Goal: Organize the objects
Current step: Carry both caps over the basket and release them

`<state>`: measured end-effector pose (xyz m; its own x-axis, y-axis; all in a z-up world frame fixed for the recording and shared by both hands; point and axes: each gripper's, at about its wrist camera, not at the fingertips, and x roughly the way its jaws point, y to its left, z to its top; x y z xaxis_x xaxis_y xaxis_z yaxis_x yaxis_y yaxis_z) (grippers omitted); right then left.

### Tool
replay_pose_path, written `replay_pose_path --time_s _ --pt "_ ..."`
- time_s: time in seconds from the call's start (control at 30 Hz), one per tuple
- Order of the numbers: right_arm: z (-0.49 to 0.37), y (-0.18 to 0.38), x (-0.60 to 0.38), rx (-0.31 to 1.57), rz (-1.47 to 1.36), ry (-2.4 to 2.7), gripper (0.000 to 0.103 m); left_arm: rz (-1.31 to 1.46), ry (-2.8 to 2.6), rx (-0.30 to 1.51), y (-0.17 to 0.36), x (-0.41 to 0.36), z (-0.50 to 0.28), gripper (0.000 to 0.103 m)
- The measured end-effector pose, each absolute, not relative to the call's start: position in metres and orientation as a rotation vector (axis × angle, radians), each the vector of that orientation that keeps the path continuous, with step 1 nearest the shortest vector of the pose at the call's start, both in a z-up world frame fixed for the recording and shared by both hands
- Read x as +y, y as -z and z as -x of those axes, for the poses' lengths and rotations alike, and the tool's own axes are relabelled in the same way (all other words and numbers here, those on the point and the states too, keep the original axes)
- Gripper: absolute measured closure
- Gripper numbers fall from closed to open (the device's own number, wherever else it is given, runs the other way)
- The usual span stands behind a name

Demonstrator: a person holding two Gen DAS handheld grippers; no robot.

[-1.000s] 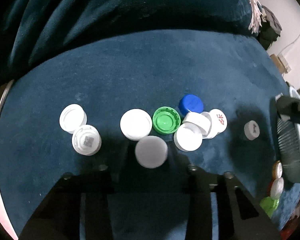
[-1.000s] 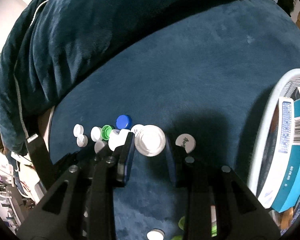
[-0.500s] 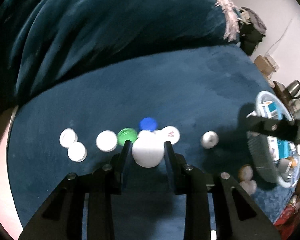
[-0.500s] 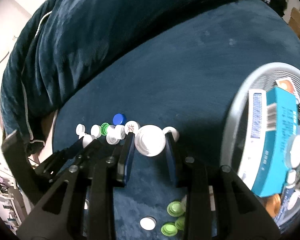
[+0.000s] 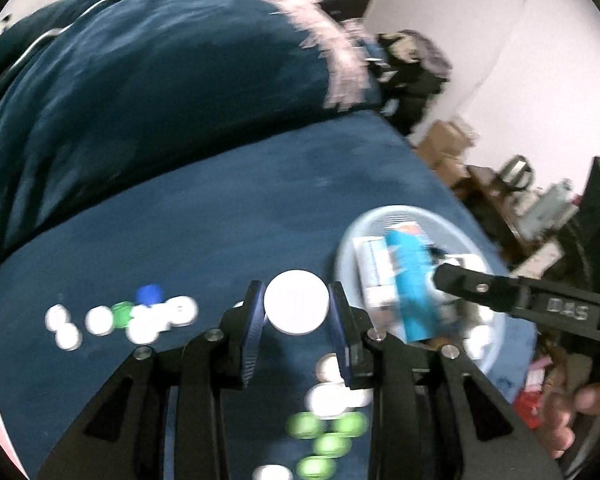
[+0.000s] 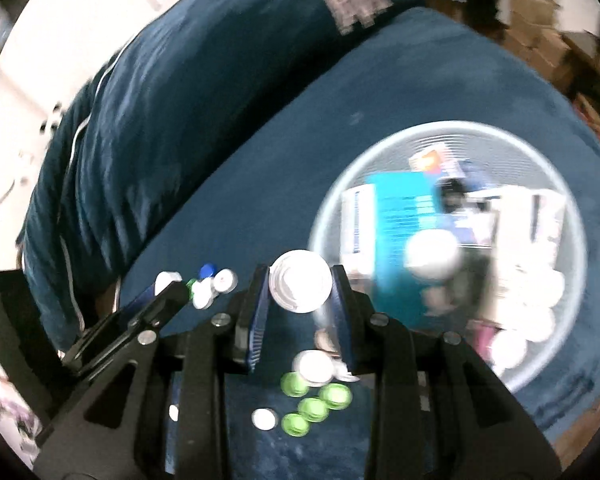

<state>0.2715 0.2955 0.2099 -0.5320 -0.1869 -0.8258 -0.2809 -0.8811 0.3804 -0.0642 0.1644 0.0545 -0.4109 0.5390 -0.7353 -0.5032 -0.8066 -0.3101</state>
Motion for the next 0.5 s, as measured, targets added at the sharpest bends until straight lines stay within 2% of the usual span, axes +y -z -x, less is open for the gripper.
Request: replay_pose_path --time_s 0.23,0.5 --pt "-0.327 -0.214 0.365 0.835 1.346 -2.456 0.072 1.11 -2.075 0.001 -0.072 0.232 0.023 0.071" --pt "-0.353 -0.192 0.406 1.015 1.316 -2.329 0.072 1.146 -1.955 0.046 -0.054 0.288 -0.001 0.071"
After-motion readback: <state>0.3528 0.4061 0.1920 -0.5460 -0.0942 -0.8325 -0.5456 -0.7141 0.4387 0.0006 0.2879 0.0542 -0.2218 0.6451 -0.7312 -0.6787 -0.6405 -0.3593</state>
